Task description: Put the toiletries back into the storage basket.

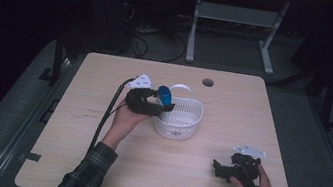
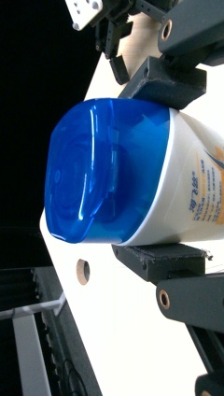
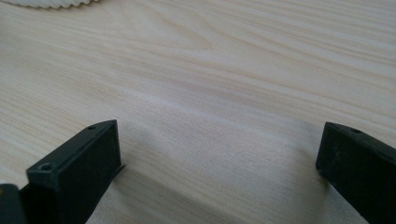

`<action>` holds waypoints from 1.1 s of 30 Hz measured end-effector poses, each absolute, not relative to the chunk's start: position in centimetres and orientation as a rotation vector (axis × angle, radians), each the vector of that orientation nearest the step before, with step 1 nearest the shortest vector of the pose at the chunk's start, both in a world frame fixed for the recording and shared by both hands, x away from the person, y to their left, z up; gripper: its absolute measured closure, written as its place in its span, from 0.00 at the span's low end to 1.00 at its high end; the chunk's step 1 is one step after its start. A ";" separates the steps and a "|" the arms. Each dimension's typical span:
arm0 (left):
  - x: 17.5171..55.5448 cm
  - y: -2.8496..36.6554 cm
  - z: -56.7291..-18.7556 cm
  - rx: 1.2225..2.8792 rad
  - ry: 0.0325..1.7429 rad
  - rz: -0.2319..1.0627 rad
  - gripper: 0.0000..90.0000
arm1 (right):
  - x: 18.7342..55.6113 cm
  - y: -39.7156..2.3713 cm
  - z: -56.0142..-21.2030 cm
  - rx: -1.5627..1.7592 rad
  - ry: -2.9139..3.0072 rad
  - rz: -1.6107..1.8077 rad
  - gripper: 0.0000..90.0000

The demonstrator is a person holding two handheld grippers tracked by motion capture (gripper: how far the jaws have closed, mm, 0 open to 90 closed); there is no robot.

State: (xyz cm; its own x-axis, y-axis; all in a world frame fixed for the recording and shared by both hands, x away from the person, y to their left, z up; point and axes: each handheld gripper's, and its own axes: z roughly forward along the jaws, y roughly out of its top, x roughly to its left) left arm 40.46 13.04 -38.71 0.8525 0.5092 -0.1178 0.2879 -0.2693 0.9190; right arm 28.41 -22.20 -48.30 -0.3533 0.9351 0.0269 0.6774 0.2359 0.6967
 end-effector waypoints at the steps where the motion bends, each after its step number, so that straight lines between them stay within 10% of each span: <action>1: 40.5 13.0 -38.8 1.875 0.597 0.239 0.38 | 28.4 -22.2 -48.3 1.481 2.118 0.883 0.00; 25: 40.1 12.8 -39.7 1.924 0.575 0.257 0.38 | 28.4 -22.2 -48.3 1.481 2.118 0.883 0.00; 33: 39.7 13.2 -39.0 1.942 0.575 0.261 0.18 | 28.4 -22.2 -48.3 1.481 2.118 0.883 0.00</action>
State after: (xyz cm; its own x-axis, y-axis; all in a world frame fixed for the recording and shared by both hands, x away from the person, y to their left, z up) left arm 39.70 13.22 -39.02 0.8609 0.5033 -0.0741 0.2753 -0.3384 0.8998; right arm 28.41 -22.20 -48.30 -0.3532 0.9352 0.0270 0.6774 0.2357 0.6968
